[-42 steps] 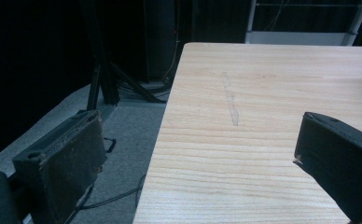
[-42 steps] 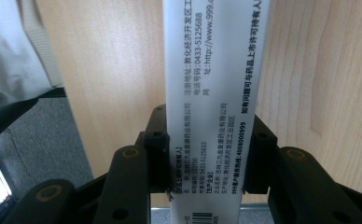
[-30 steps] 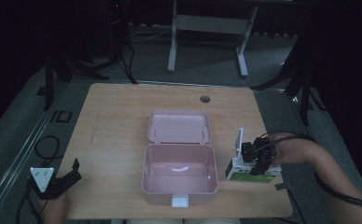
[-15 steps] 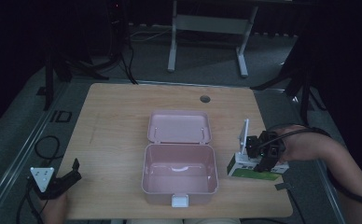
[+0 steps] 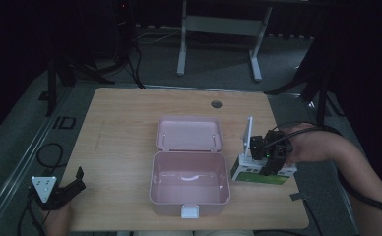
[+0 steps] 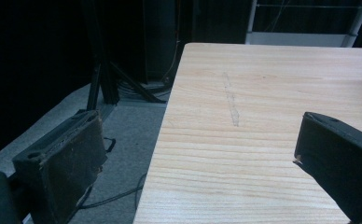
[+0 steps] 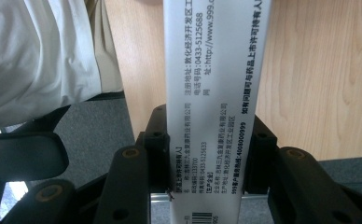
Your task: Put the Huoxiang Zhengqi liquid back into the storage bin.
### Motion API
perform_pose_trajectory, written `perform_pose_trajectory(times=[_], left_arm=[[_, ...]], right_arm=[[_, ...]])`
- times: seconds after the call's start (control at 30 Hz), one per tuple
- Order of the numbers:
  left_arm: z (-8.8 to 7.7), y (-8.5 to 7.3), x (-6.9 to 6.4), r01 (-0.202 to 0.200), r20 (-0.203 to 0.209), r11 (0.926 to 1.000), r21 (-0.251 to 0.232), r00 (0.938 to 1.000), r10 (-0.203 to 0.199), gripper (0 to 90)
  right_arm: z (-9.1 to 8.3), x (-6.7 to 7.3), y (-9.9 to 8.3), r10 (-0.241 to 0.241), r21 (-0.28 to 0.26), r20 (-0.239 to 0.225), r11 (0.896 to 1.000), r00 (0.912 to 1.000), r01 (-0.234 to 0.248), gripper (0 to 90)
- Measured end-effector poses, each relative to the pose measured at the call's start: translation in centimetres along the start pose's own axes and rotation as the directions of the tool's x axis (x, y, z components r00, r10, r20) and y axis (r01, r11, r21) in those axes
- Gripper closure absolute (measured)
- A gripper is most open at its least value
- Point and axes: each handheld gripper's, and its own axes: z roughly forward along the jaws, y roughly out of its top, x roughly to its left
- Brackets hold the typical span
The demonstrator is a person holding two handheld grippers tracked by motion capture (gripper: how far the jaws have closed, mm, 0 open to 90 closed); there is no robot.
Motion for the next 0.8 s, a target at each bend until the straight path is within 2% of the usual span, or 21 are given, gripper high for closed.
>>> perform_pose_trajectory(times=[0.43, 0.47, 0.77, 0.8], left_arm=[[0.0, 0.0, 0.0, 0.004, 0.002, 1.0000, -0.001, 1.0000, -0.004, 2.1], [0.0, 0.0, 0.1, 0.006, 0.002, 1.0000, -0.003, 1.0000, -0.006, 2.1], [0.0, 0.0, 0.1, 0.007, 0.005, 1.0000, -0.003, 1.0000, -0.007, 2.1], [0.0, 0.0, 0.1, 0.008, 0.004, 1.0000, -0.003, 1.0000, -0.008, 2.1]], right_arm=[[-0.4, -0.1, 3.2, -0.038, 0.003, 0.002, 0.999, 0.9993, 0.038, 61.7], [-0.6, 0.0, 4.1, -0.051, 0.004, 0.013, 0.999, 0.9986, 0.051, 61.6], [-0.9, 0.2, 6.6, -0.083, -0.010, 0.017, 0.996, 0.9964, 0.084, 61.7], [-0.9, 0.3, 7.6, -0.093, -0.007, 0.023, 0.996, 0.9954, 0.093, 61.6]])
